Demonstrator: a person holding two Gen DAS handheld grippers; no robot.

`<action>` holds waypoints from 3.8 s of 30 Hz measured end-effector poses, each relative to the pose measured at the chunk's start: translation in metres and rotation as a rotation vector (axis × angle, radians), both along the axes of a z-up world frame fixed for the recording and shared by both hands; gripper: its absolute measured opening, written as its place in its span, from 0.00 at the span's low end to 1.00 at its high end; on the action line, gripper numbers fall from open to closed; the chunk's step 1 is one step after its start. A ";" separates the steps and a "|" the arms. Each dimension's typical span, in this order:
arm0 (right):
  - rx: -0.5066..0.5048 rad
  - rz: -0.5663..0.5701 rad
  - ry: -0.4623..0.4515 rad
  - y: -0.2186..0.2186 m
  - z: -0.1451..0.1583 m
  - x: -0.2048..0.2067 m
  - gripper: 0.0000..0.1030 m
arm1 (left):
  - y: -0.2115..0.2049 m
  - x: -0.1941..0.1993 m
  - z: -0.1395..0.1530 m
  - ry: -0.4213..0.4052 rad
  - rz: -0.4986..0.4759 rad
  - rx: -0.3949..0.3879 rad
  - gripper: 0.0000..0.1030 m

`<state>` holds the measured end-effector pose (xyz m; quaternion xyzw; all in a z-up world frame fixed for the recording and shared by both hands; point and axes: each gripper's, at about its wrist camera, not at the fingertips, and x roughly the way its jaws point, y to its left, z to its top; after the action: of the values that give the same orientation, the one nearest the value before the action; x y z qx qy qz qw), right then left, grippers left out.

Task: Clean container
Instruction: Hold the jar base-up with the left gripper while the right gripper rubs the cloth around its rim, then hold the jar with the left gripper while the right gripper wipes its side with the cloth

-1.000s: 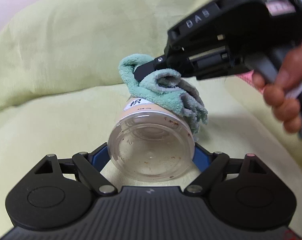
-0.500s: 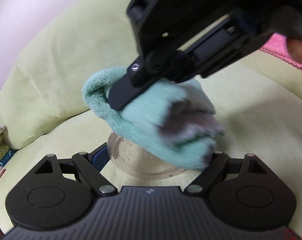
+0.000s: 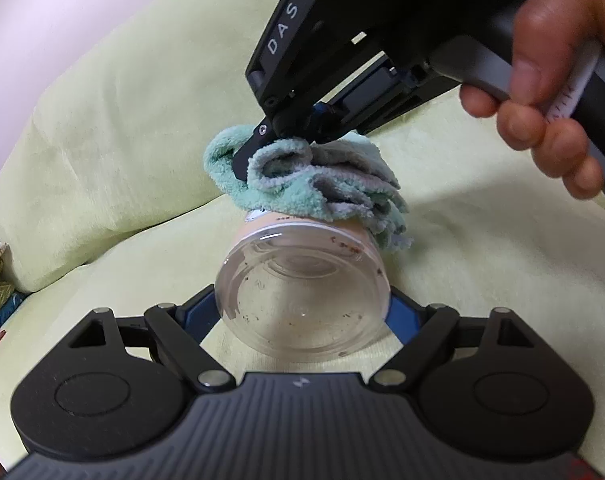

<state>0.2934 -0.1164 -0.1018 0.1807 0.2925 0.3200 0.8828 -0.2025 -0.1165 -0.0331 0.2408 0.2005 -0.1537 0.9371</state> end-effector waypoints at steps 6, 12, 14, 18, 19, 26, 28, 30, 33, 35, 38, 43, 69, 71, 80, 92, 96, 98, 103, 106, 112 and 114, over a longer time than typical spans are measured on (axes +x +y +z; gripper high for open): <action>0.001 -0.007 0.004 0.001 -0.001 0.001 0.00 | 0.014 0.003 -0.007 0.056 0.013 -0.070 0.85; 0.009 -0.016 0.006 0.000 -0.002 0.001 0.00 | 0.018 0.000 -0.007 0.105 0.026 -0.122 0.85; 0.010 -0.020 0.005 -0.001 -0.003 0.000 0.00 | 0.018 0.002 -0.008 0.102 0.024 -0.118 0.84; -0.025 -0.023 -0.004 0.000 0.003 -0.003 0.02 | 0.012 0.003 -0.013 0.041 0.016 -0.024 0.84; -0.044 -0.020 -0.010 0.001 0.007 -0.007 0.02 | 0.008 -0.002 -0.017 0.011 0.017 0.022 0.84; 0.004 0.111 0.009 0.007 0.020 -0.043 0.05 | 0.000 -0.005 -0.025 -0.072 0.019 0.143 0.83; 0.015 0.114 0.027 0.010 0.015 -0.038 0.05 | 0.000 0.001 -0.027 -0.080 0.018 0.162 0.83; 0.026 0.118 0.046 0.014 0.010 -0.034 0.02 | 0.001 0.001 -0.028 -0.076 0.019 0.157 0.83; 0.015 0.113 0.054 0.017 0.007 -0.019 0.01 | 0.000 -0.003 -0.028 -0.072 0.019 0.154 0.83; -0.013 0.089 0.041 0.018 0.006 -0.006 0.01 | 0.000 -0.003 -0.029 -0.075 0.017 0.156 0.83; -0.031 0.037 0.034 0.012 0.005 0.012 0.01 | 0.002 -0.001 -0.027 -0.067 0.019 0.136 0.83; -0.003 -0.014 0.048 -0.001 0.000 0.024 0.01 | 0.022 0.009 -0.010 0.046 0.010 -0.071 0.83; 0.029 0.132 0.075 0.012 0.003 -0.020 0.01 | 0.010 0.000 -0.020 -0.078 -0.001 0.091 0.83; 0.000 0.109 0.056 0.014 0.004 -0.008 0.01 | 0.011 -0.001 -0.019 -0.084 -0.004 0.098 0.83; 0.019 -0.008 0.045 -0.004 -0.002 0.009 0.01 | 0.057 0.023 0.001 0.127 0.006 -0.296 0.88; 0.024 0.057 -0.002 -0.008 0.019 -0.041 0.05 | 0.017 -0.004 -0.033 -0.072 -0.019 0.084 0.84; 0.008 0.134 0.017 0.005 0.015 -0.050 0.05 | 0.014 -0.008 -0.035 -0.088 -0.024 0.110 0.84; -0.013 0.152 0.026 0.011 0.011 -0.047 0.05 | 0.015 -0.008 -0.037 -0.088 -0.024 0.112 0.84; -0.087 0.159 -0.013 0.023 0.014 -0.031 0.02 | 0.018 -0.005 -0.039 -0.079 -0.020 0.093 0.84; -0.139 0.127 -0.045 0.026 0.016 -0.019 0.01 | 0.022 -0.004 -0.039 -0.067 -0.017 0.071 0.84; -0.091 0.034 -0.010 0.009 0.012 0.006 0.01 | 0.041 0.000 -0.030 0.008 -0.004 -0.110 0.85; -0.071 0.021 -0.006 0.005 0.010 0.005 0.01 | 0.055 0.005 -0.023 0.077 -0.005 -0.248 0.86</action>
<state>0.2986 -0.1117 -0.0923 0.1453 0.3029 0.3194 0.8861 -0.1976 -0.0613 -0.0566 0.1175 0.2154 -0.1886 0.9509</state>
